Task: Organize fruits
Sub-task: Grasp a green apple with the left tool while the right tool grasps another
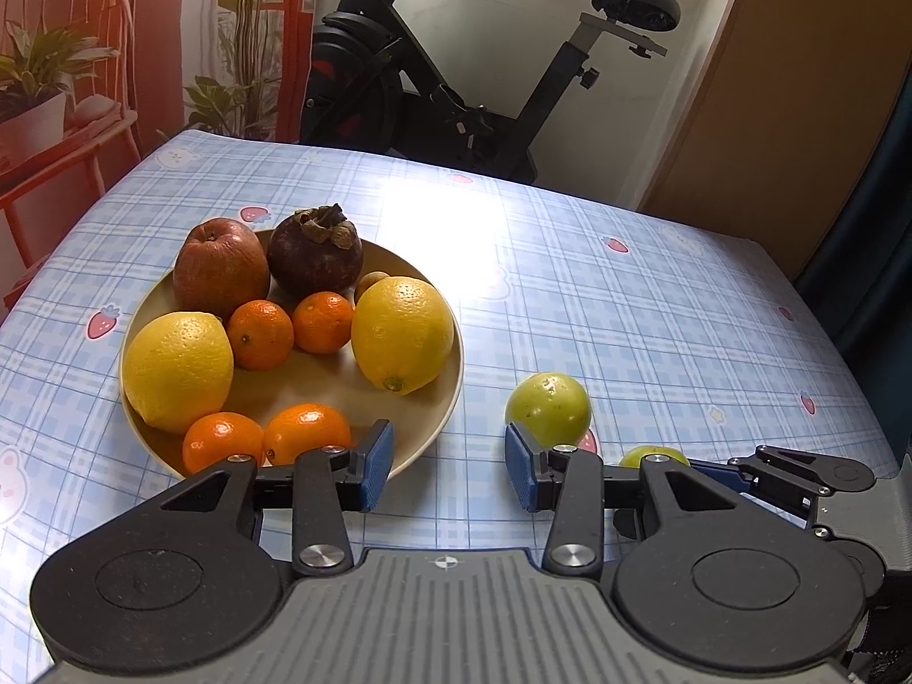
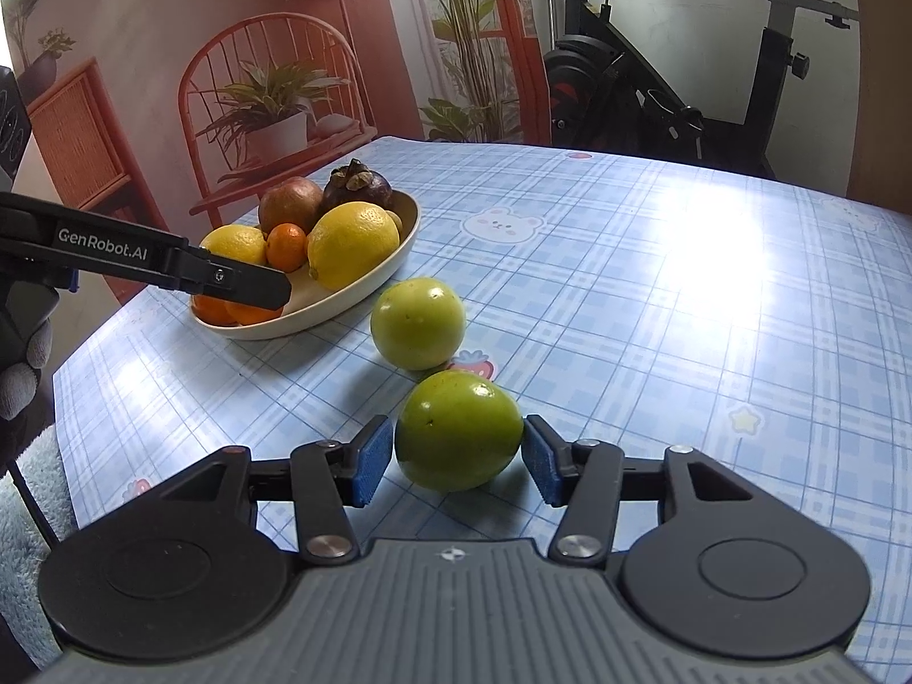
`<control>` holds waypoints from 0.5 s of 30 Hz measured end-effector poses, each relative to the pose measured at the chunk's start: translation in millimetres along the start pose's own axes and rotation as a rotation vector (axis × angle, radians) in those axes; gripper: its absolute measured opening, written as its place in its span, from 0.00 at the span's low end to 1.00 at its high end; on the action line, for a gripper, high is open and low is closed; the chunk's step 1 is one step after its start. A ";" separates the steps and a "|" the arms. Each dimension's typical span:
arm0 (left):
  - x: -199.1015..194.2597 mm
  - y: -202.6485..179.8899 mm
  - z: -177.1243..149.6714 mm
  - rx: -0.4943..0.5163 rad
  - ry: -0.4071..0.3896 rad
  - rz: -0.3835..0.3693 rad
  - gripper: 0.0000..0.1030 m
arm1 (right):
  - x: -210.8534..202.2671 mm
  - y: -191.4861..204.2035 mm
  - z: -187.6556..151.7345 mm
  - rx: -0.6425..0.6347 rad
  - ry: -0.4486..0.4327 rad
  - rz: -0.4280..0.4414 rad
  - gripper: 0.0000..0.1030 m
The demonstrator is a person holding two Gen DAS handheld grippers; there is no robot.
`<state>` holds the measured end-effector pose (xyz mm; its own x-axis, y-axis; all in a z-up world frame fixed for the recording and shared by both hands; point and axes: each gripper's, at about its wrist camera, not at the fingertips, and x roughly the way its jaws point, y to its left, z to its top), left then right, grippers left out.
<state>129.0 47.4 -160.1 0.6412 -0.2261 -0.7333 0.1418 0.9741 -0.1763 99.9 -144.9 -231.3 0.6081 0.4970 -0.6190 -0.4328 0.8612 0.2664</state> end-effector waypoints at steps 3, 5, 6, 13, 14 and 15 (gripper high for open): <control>2.4 -1.7 0.7 0.005 0.003 -0.005 0.44 | -0.1 -1.1 -0.5 0.002 -0.004 0.000 0.50; 4.0 -3.6 1.7 0.010 0.005 -0.010 0.44 | -0.7 -1.6 -1.0 0.004 -0.005 0.003 0.50; 4.7 -4.4 2.3 0.012 0.006 -0.013 0.44 | -1.0 -1.7 -1.4 0.003 -0.006 0.004 0.50; 14.3 -12.9 7.2 0.053 0.010 -0.043 0.44 | -6.7 -9.4 -4.2 0.012 -0.039 -0.043 0.50; 16.3 -14.5 8.0 0.059 0.012 -0.048 0.44 | -7.4 -11.8 -4.2 0.018 -0.044 -0.052 0.50; 18.7 -16.3 8.9 0.066 0.015 -0.053 0.44 | -8.2 -13.9 -4.4 0.024 -0.049 -0.060 0.50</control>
<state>145.4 27.4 -165.1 0.6198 -0.2774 -0.7341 0.2252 0.9590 -0.1723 98.0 -161.4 -233.2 0.6645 0.4487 -0.5976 -0.3793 0.8915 0.2477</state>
